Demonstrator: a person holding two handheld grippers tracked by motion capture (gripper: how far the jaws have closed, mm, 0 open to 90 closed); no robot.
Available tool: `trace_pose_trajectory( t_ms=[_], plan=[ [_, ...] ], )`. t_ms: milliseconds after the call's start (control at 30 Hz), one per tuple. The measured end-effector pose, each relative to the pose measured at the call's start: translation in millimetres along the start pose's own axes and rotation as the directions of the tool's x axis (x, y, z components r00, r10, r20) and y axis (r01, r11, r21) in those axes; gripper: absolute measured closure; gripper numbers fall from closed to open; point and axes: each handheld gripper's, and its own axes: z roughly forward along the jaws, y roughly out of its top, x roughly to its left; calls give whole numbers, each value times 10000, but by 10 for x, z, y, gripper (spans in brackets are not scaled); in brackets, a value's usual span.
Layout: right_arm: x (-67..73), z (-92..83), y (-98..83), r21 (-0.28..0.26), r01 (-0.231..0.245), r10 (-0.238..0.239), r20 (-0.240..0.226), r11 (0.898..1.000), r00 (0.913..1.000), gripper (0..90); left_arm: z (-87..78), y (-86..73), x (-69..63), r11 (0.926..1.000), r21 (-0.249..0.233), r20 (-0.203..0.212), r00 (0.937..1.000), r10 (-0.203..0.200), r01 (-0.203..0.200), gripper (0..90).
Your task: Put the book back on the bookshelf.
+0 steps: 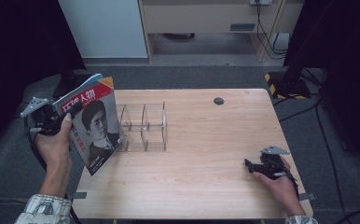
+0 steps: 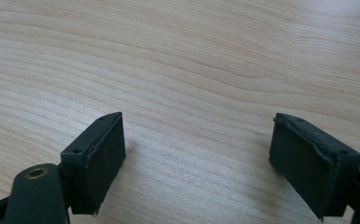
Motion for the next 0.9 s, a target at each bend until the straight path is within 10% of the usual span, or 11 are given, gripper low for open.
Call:
trace_pose_trajectory(
  t_ms=[900],
  plan=[
    [3, -2, 0, 25, -21, 21, 1, 10000, 10000, 186, 102, -55, -26, 9998, -165, 73, 9999, 143, -142, 863]
  ],
)
